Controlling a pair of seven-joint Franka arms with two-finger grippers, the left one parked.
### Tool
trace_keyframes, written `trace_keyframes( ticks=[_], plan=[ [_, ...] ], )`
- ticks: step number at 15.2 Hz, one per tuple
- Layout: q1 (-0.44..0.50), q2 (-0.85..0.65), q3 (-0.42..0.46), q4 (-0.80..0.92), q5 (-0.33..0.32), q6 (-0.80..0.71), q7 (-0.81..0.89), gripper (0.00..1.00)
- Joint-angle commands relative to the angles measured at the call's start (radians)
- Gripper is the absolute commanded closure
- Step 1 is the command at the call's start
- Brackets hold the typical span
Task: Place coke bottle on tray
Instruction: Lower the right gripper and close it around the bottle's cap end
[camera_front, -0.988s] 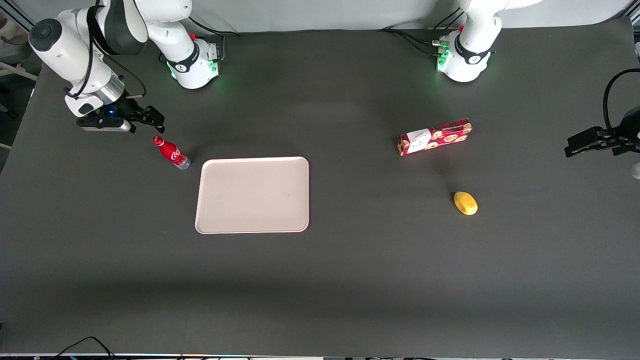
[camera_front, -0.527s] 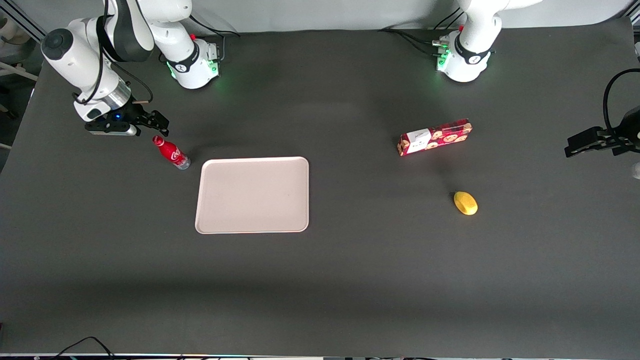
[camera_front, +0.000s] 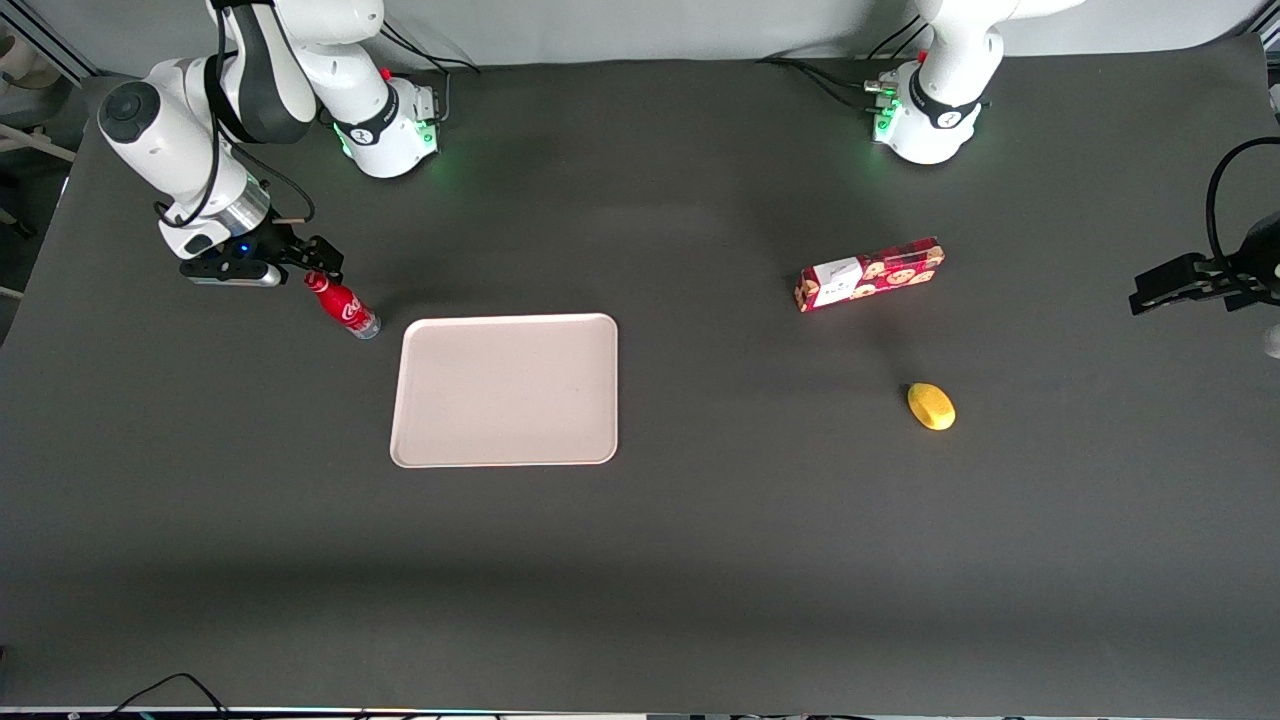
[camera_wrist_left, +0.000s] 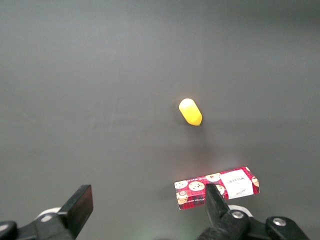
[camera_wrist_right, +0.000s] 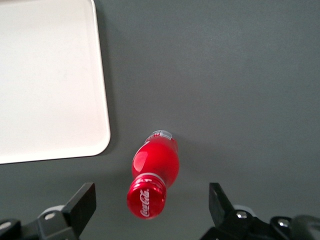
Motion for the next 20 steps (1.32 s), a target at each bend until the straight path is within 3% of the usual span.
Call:
trace_keyframes(
  ticks=[1, 5, 7, 9, 15, 16, 17, 18, 20],
  plan=[
    [-0.006, 0.003, -0.001, -0.028, -0.002, 0.041, 0.007, 0.0],
    [-0.006, 0.007, -0.003, -0.028, -0.001, 0.042, 0.007, 0.0],
    [-0.006, 0.01, -0.003, -0.028, -0.002, 0.042, 0.007, 0.11],
    [-0.006, 0.01, -0.003, -0.028, -0.001, 0.041, 0.007, 0.37],
    [-0.006, 0.009, -0.007, -0.025, -0.001, 0.041, 0.009, 0.45],
    [-0.006, 0.01, -0.007, -0.025, -0.001, 0.039, 0.01, 0.55],
    [-0.006, 0.009, -0.007, -0.025, -0.001, 0.039, 0.01, 0.88],
    [-0.006, 0.009, -0.007, -0.025, -0.001, 0.039, 0.009, 0.96],
    [-0.006, 0.01, -0.009, -0.021, -0.001, 0.03, 0.01, 1.0]
  ],
)
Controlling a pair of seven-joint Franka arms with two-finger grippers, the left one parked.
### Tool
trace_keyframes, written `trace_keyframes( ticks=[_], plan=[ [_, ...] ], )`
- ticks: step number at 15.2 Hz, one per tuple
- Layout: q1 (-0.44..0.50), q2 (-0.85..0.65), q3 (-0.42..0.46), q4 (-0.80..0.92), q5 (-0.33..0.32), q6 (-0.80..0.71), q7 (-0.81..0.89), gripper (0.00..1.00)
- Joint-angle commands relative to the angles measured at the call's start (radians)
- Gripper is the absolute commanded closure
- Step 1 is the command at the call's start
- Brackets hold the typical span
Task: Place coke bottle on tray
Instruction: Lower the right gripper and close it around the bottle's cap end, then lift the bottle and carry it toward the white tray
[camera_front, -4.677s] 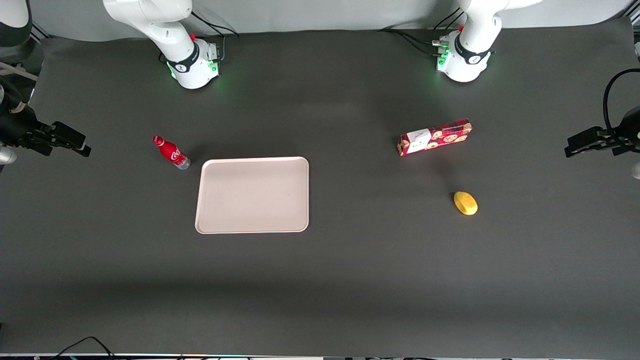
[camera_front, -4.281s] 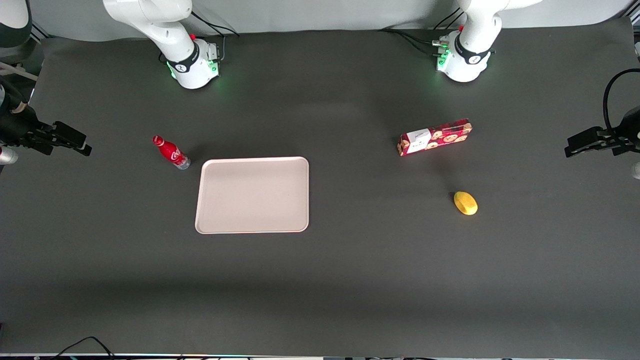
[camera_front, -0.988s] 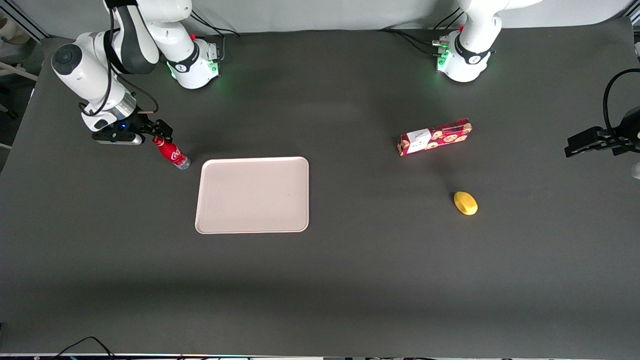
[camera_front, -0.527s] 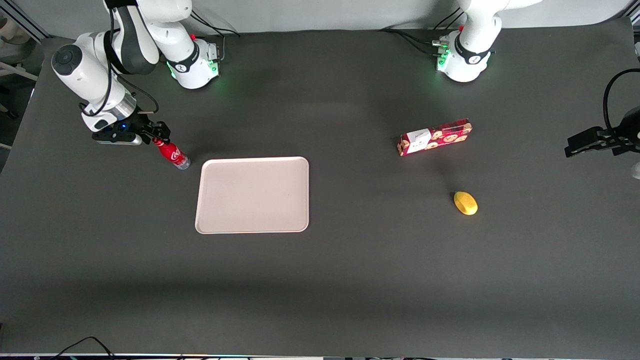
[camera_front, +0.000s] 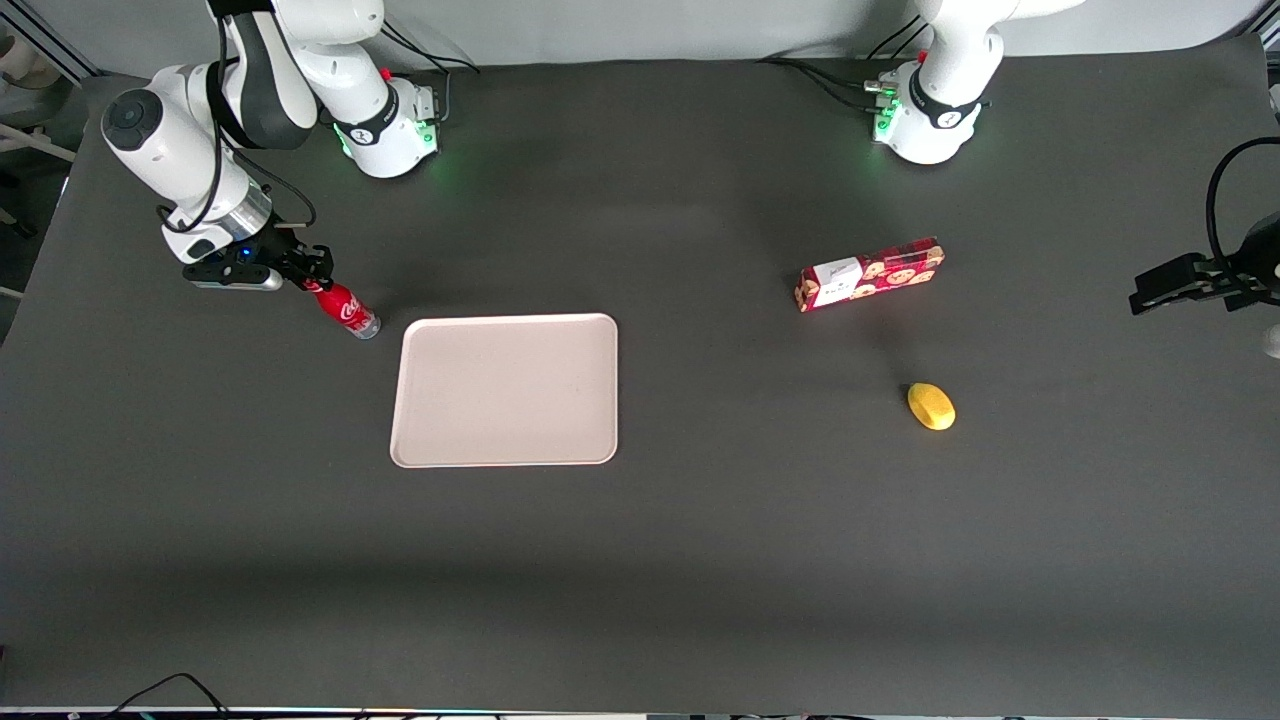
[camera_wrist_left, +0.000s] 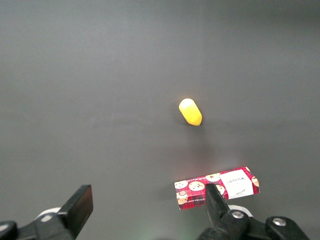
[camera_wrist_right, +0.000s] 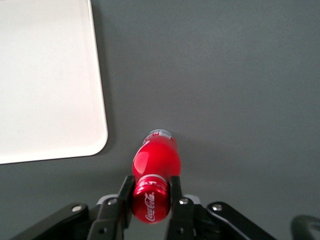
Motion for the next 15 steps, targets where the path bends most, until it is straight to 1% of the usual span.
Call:
trace_keyframes(
  ticks=[1, 3, 5, 8, 12, 15],
  plan=[
    [-0.005, -0.009, -0.004, -0.018, -0.001, 0.019, 0.01, 1.0],
    [-0.003, -0.01, -0.004, 0.008, -0.001, -0.011, 0.012, 1.0],
    [0.001, -0.012, -0.004, 0.092, -0.001, -0.141, 0.009, 1.0],
    [0.006, -0.021, 0.009, 0.265, -0.001, -0.365, 0.01, 1.0],
    [0.02, -0.012, 0.013, 0.541, -0.01, -0.64, 0.007, 1.0],
    [0.047, -0.003, 0.013, 0.704, -0.019, -0.778, 0.009, 1.0]
  ],
)
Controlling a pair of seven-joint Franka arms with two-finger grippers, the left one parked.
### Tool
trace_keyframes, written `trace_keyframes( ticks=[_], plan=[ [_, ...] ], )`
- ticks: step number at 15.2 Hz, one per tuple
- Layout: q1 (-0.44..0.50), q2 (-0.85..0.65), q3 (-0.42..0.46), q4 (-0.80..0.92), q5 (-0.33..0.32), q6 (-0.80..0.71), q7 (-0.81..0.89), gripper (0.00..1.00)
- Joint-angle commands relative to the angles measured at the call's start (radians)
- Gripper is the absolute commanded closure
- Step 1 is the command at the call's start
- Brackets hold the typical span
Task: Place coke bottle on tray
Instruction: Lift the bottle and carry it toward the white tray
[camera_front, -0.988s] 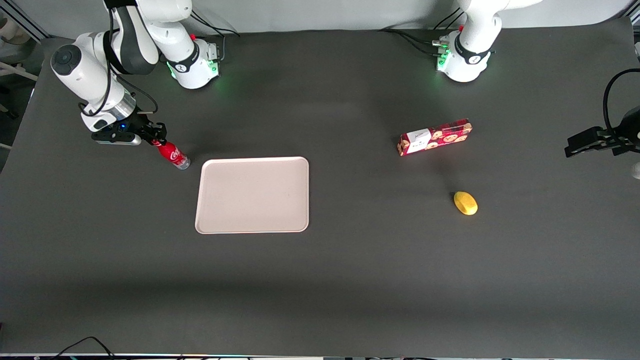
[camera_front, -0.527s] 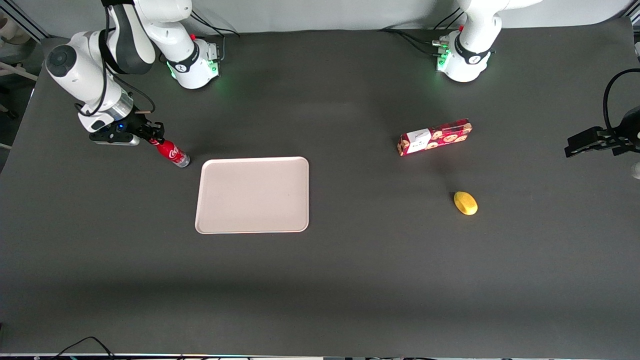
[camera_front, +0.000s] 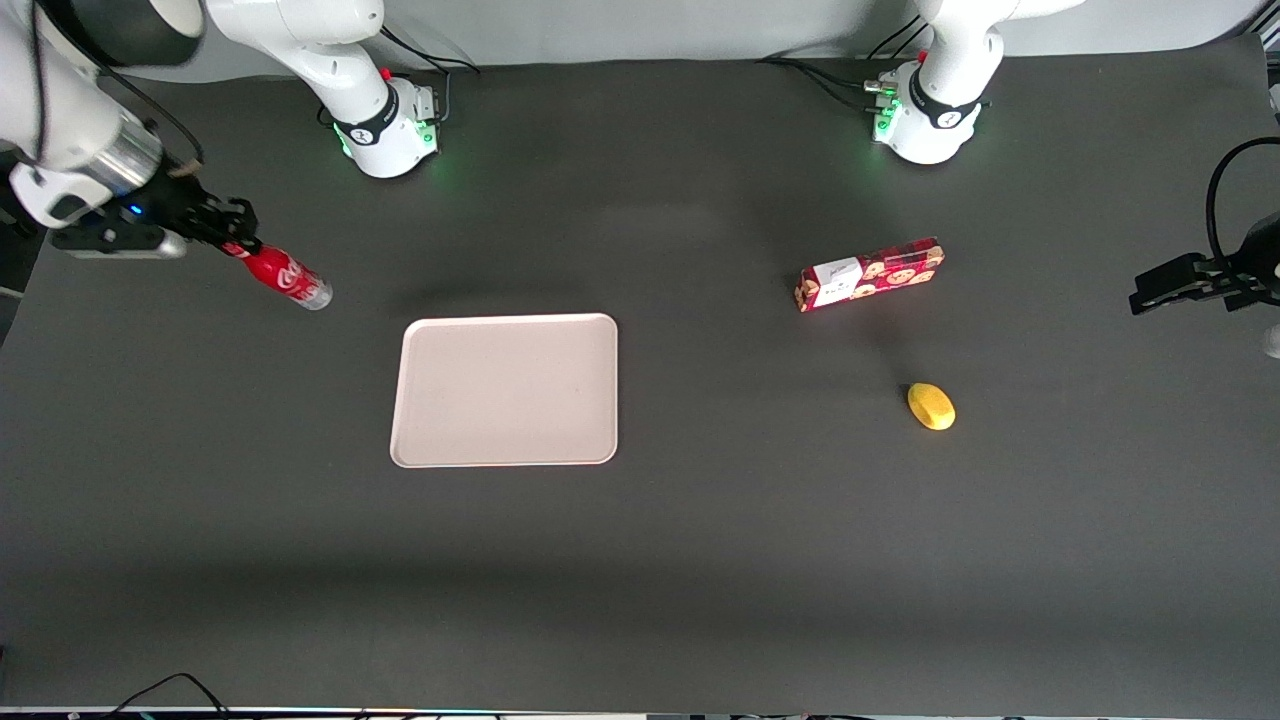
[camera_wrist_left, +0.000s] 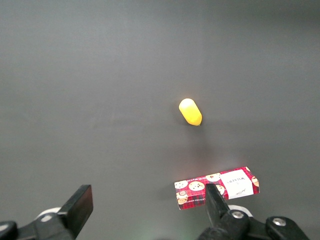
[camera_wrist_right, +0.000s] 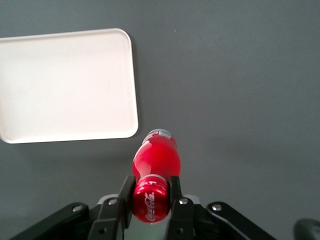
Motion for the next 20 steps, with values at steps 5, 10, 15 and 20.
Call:
trace_keyframes(
  ticks=[5, 10, 15, 20],
  plan=[
    [0.09, 0.073, -0.006, 0.237, -0.016, -0.143, 0.018, 1.0],
    [0.289, 0.157, -0.016, 0.311, -0.016, -0.141, 0.162, 1.0],
    [0.302, 0.357, -0.013, 0.347, -0.041, -0.027, 0.167, 1.0],
    [0.291, 0.501, -0.036, 0.317, -0.067, 0.159, 0.168, 1.0]
  ],
)
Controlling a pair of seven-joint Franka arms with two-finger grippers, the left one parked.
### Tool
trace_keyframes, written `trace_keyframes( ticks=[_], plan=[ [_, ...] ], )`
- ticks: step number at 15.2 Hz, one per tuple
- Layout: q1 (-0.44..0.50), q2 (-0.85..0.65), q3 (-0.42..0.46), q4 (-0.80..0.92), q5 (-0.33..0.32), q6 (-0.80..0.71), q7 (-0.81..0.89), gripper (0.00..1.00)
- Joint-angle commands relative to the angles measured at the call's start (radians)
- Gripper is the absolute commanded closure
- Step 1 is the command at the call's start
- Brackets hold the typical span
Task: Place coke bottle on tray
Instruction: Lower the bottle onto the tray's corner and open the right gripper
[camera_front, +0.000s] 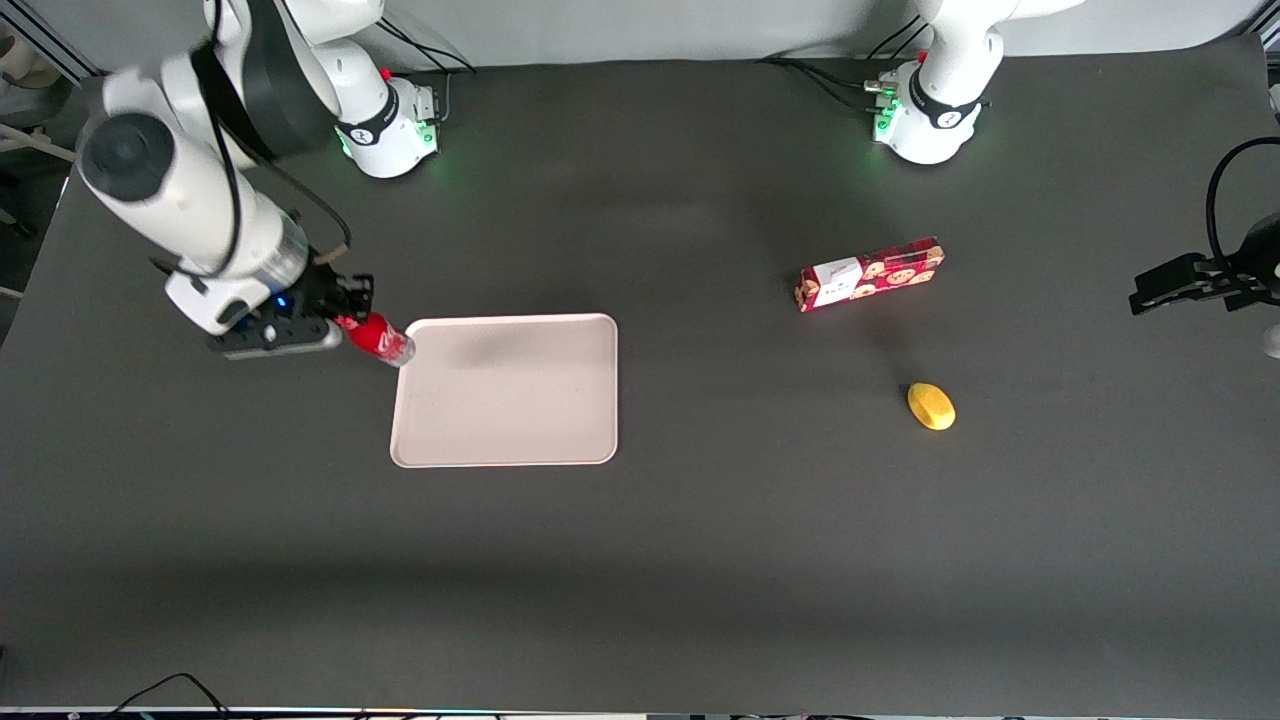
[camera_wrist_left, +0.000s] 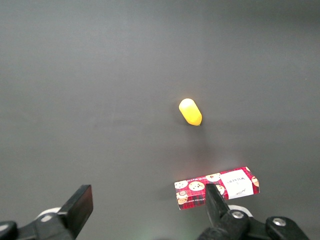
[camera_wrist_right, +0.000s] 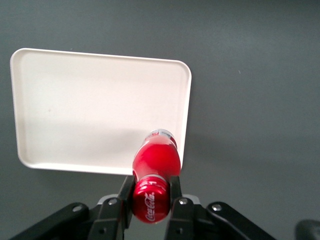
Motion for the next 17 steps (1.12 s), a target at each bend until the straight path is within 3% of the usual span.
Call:
trace_keyframes(
  ticks=[1, 7, 13, 14, 15, 16, 17],
  plan=[
    [-0.004, 0.094, -0.022, 0.022, -0.016, 0.097, 0.018, 1.0],
    [-0.006, 0.16, -0.022, -0.063, -0.015, 0.263, 0.018, 1.0],
    [-0.006, 0.182, -0.022, -0.078, -0.015, 0.292, 0.019, 1.0],
    [-0.006, 0.191, -0.022, -0.077, -0.013, 0.292, 0.019, 0.93],
    [-0.006, 0.197, -0.022, -0.072, -0.013, 0.294, 0.019, 0.74],
    [-0.004, 0.206, -0.022, -0.069, -0.013, 0.294, 0.019, 0.45],
    [-0.006, 0.211, -0.022, -0.067, -0.012, 0.294, 0.019, 0.0]
  ],
)
